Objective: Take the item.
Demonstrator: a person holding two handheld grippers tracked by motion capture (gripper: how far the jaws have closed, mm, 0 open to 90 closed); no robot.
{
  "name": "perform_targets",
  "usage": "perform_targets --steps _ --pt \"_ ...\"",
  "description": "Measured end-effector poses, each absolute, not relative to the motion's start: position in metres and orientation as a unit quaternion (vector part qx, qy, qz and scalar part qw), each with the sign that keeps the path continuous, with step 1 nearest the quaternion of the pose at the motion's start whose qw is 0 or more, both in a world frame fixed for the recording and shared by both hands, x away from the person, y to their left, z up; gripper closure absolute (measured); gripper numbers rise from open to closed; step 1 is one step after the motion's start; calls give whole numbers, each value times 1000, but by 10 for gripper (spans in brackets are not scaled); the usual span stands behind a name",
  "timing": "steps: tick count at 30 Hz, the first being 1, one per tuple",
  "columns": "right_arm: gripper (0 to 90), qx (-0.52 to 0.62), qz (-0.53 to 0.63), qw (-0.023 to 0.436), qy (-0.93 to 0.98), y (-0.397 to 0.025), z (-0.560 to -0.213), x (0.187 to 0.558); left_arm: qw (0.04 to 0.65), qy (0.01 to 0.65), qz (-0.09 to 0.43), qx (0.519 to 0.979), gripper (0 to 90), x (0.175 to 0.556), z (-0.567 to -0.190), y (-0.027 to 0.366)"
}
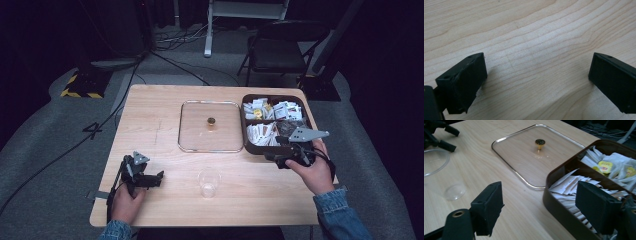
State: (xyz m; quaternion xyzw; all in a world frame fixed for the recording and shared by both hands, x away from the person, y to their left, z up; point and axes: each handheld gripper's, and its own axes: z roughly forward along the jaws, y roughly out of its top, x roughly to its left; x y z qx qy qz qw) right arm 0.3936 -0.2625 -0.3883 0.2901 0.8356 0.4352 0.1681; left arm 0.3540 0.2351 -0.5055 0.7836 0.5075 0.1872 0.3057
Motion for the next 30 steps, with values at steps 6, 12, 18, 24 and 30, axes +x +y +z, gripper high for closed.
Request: perform_targets --steps 6,12,18,24,30 --pt "238 306 412 194 836 -270 -385 412 306 508 187 783 21 354 -506 235" --pt "233 322 412 200 828 -281 -382 431 306 508 187 783 21 354 -506 235" --pt "275 359 369 205 832 -296 -378 448 306 508 186 783 21 354 -506 235" --pt "241 380 369 206 823 -309 -379 462 306 508 186 784 21 354 -505 235" --pt "186 363 351 224 833 -318 -381 477 306 507 186 784 21 354 -505 235"
